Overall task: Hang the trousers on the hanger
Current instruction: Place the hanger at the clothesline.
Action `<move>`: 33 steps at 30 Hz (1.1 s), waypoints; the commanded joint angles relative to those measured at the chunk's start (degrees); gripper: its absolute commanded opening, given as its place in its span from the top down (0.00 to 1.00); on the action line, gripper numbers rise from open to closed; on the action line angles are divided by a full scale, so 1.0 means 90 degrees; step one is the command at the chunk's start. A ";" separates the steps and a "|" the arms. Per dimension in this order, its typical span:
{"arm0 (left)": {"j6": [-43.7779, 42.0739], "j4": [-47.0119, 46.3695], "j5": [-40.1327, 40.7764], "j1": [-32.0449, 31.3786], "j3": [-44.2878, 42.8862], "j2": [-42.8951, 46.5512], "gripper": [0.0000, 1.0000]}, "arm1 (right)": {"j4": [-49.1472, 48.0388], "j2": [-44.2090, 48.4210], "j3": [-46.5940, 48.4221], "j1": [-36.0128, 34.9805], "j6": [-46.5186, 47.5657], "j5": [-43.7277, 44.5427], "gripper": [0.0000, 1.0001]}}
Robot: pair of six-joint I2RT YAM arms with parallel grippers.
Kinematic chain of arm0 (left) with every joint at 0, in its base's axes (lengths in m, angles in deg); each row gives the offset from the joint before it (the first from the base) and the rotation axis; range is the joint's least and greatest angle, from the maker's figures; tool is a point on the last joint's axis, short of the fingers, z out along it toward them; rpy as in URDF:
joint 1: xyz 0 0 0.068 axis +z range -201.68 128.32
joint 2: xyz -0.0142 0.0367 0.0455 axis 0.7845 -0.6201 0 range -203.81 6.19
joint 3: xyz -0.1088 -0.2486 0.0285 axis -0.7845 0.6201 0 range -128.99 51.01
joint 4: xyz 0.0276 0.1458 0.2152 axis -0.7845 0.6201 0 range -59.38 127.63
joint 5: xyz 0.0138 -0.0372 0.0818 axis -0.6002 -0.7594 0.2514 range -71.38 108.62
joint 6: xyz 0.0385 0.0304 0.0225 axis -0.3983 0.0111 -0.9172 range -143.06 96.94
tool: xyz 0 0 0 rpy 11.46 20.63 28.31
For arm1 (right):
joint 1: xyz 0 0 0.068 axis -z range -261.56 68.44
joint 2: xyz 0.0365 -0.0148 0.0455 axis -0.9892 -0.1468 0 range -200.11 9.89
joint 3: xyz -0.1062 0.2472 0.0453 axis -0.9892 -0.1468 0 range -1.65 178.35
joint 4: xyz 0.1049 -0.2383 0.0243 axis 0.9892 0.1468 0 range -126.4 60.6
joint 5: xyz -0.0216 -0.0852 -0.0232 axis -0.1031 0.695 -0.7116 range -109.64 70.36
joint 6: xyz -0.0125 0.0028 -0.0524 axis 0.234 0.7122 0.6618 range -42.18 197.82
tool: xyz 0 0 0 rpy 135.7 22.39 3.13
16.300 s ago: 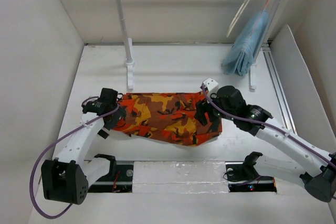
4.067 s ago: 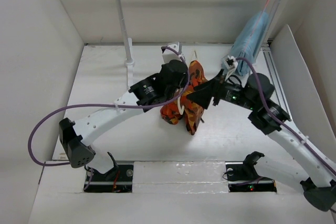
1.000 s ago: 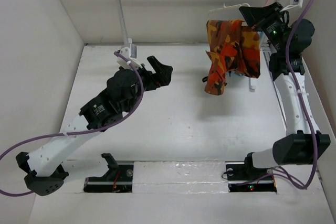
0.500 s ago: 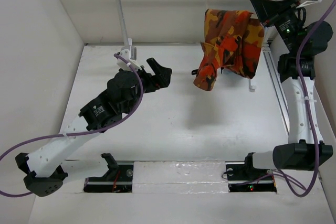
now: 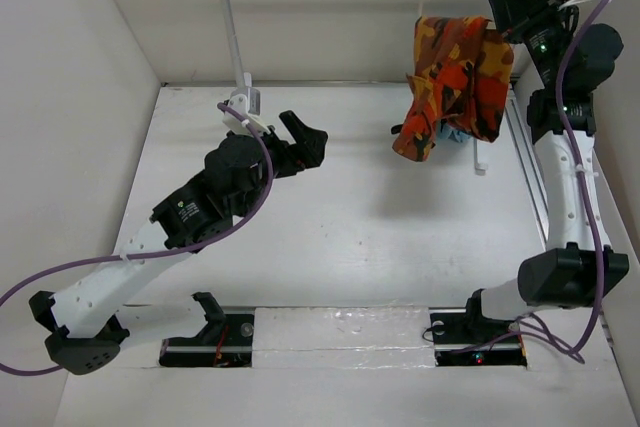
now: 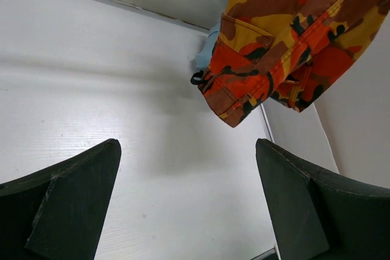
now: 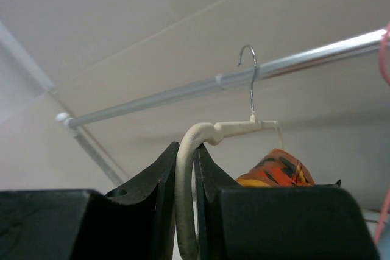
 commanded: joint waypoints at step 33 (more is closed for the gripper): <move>-0.0165 0.0083 0.0071 0.0028 -0.0008 -0.0179 0.14 | 0.2926 0.1019 -0.0851 -0.0870 0.3393 -0.0144 0.00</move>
